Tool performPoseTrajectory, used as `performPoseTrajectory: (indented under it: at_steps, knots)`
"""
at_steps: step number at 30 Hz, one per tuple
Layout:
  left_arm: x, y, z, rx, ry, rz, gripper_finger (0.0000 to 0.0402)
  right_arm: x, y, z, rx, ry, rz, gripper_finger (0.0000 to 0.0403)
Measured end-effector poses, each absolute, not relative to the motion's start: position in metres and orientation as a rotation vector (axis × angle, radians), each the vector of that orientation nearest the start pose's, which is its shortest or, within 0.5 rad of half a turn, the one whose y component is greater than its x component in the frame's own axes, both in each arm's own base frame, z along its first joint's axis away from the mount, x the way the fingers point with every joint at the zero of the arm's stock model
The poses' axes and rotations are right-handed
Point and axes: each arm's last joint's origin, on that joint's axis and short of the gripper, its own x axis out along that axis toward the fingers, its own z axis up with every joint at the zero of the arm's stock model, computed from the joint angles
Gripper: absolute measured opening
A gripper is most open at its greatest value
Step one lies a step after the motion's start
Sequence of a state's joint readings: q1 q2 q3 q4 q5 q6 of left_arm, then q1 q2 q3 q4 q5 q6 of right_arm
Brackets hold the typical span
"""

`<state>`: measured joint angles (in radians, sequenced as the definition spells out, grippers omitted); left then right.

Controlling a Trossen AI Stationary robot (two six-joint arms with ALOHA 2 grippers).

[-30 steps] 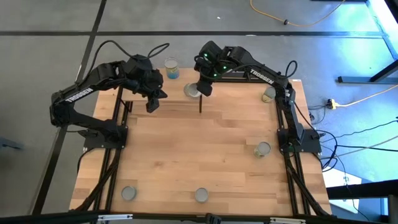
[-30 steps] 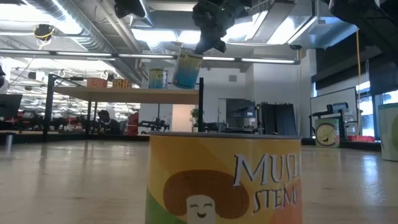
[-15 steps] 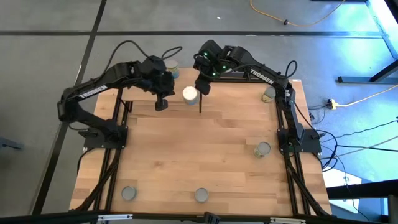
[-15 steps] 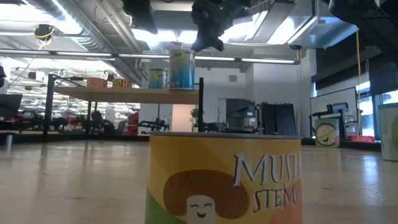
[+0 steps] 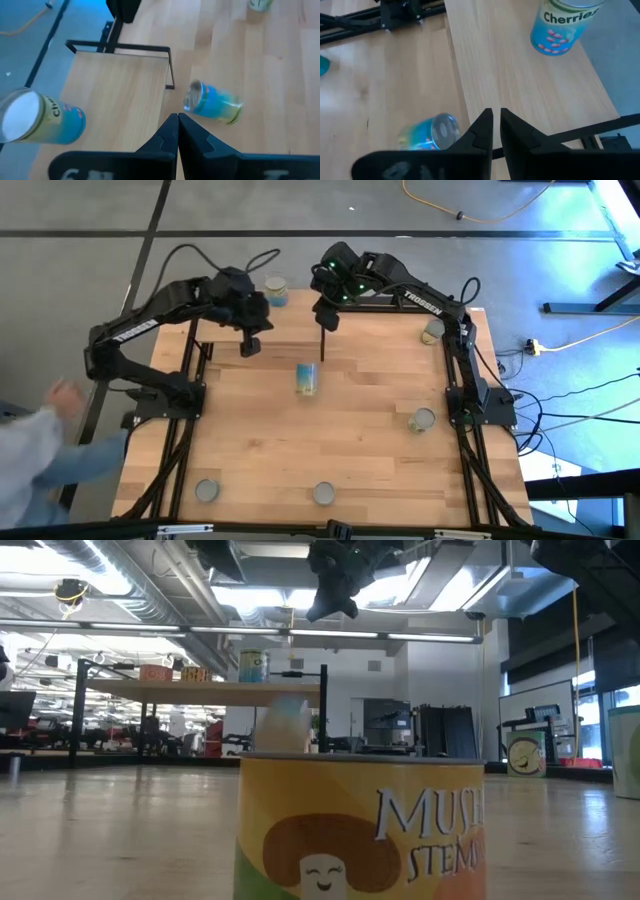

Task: Pick and place cans onto a shelf
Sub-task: Put the canned cherries on the shelf

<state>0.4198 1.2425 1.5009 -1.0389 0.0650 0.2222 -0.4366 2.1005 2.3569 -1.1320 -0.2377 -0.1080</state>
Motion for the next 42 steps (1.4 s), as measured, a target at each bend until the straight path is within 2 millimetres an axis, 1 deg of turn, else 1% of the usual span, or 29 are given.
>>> performPoseTrajectory:
  at_steps: [4,8,13,15,18,21,26,29,33,37,39,42]
  knots:
    - [0.196,0.085,0.414,0.007,0.754,0.266,0.0,0.397,-0.177,0.378,0.177,0.843,-0.099,0.0037]
    - [0.191,0.083,0.417,0.001,0.736,0.274,0.0,0.392,-0.173,0.378,0.157,0.871,-0.024,0.0033]
    - [0.191,0.082,0.416,0.002,0.743,0.262,0.0,0.386,-0.164,0.372,0.097,0.98,0.055,0.0007]
    - [0.191,0.081,0.416,0.006,0.751,0.257,0.0,0.384,-0.158,0.367,0.042,1.032,0.117,0.0006]
    - [0.191,0.081,0.415,0.007,0.759,0.261,0.0,0.383,-0.145,0.357,-0.054,1.112,0.242,0.0004]
    - [0.19,0.081,0.415,0.006,0.764,0.261,0.0,0.388,-0.131,0.343,-0.121,1.152,0.346,0.0004]
    - [0.189,0.081,0.414,0.041,0.782,0.241,0.0,0.393,-0.104,0.315,-0.192,1.244,0.509,0.0003]
    - [0.188,0.079,0.412,0.029,0.795,0.211,0.0,0.396,-0.089,0.299,-0.2,1.284,0.57,0.0003]
    - [0.186,0.078,0.41,0.014,0.826,0.196,0.0,0.401,-0.071,0.275,-0.227,1.316,0.612,0.0002]
    - [0.185,0.075,0.408,-0.017,0.856,0.197,0.0,0.412,-0.055,0.252,-0.336,1.303,0.576,0.0002]
    - [0.184,0.073,0.407,-0.04,0.867,0.198,0.0,0.416,-0.047,0.245,-0.401,1.294,0.547,0.0002]
    - [0.177,0.07,0.409,-0.059,0.865,0.215,0.0,0.419,-0.037,0.243,-0.457,1.292,0.531,0.0004]
